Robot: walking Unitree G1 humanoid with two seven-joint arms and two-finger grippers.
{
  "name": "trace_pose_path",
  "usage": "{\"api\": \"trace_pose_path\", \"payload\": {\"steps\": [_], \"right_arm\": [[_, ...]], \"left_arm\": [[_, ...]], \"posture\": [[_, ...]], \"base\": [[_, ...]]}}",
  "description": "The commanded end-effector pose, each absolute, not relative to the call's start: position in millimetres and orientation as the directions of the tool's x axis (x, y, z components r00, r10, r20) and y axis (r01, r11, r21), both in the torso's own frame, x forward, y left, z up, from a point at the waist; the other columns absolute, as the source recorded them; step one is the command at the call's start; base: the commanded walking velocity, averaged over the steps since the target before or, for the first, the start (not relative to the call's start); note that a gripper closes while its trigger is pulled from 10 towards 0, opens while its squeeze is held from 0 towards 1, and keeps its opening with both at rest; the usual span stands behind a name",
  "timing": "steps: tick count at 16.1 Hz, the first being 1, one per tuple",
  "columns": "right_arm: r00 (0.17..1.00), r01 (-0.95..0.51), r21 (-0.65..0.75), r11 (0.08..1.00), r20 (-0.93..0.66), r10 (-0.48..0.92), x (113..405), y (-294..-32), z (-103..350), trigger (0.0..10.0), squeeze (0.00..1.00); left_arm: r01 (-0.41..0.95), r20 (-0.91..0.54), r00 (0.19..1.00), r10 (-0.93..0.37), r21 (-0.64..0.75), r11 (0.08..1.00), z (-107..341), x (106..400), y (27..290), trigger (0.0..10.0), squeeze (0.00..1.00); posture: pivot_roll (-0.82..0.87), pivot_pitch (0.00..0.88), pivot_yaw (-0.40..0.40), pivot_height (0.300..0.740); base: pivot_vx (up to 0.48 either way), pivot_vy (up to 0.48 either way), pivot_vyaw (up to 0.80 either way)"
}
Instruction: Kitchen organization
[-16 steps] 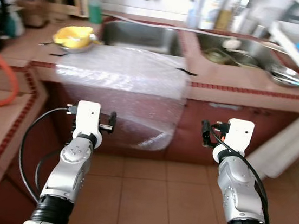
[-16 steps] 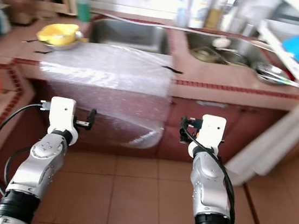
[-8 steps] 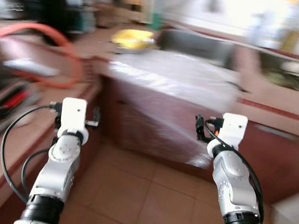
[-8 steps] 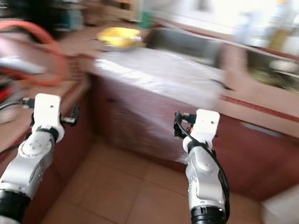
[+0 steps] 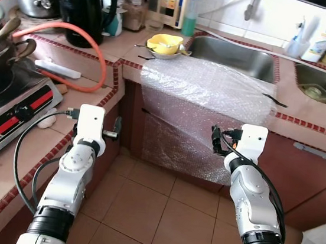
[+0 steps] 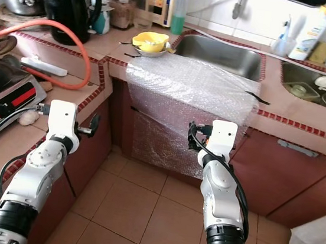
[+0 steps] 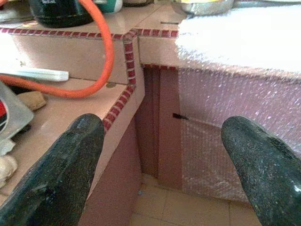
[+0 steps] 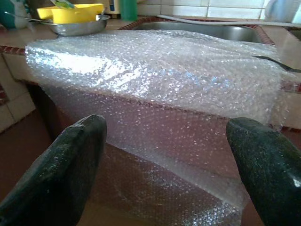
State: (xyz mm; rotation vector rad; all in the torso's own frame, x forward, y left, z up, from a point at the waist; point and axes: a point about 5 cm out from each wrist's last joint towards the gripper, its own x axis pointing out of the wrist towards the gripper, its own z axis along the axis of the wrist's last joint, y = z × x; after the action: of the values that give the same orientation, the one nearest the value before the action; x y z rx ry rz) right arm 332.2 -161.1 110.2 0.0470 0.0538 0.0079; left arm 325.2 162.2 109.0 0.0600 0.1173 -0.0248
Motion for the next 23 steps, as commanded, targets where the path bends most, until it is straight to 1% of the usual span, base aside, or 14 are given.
{"api": "trace_pose_path", "payload": {"steps": [1,4,8,17,23], "right_arm": [[0.999,0.007,0.040,0.999,-0.034,-0.006,332.5,-165.0,114.4,10.0,0.00],[1.000,0.014,0.027,1.000,-0.023,-0.013,332.4,-167.3,116.9,10.0,0.00],[1.000,0.020,0.028,0.999,-0.019,-0.019,330.9,-167.8,118.3,10.0,0.00],[0.999,0.022,0.029,0.999,-0.026,-0.022,328.2,-166.4,116.6,10.0,0.00],[1.000,0.007,0.017,1.000,-0.022,-0.006,328.1,-166.5,117.6,10.0,0.00]], "left_arm": [[0.032,-0.101,0.994,-0.028,0.040,0.999,113.9,327.5,163.9,10.0,0.00],[0.032,-0.100,0.995,-0.029,0.035,0.999,115.8,332.0,166.0,10.0,0.00],[0.056,-0.111,0.992,-0.053,0.023,0.998,112.7,330.8,162.3,10.0,0.00],[0.089,-0.129,0.988,-0.087,0.007,0.996,107.4,327.0,154.1,10.0,0.00],[0.067,-0.125,0.990,-0.065,0.008,0.998,106.7,324.0,153.8,10.0,0.00]], "posture": [[0.08,0.000,-0.034,0.740],[0.07,0.000,-0.032,0.740],[0.06,0.000,-0.032,0.740],[0.06,0.000,-0.032,0.740],[0.07,0.000,-0.038,0.740]], "base": [[0.000,0.000,0.00],[0.285,0.000,0.00],[0.312,0.000,0.00],[0.338,0.000,-0.75],[0.338,0.000,-0.07]]}}
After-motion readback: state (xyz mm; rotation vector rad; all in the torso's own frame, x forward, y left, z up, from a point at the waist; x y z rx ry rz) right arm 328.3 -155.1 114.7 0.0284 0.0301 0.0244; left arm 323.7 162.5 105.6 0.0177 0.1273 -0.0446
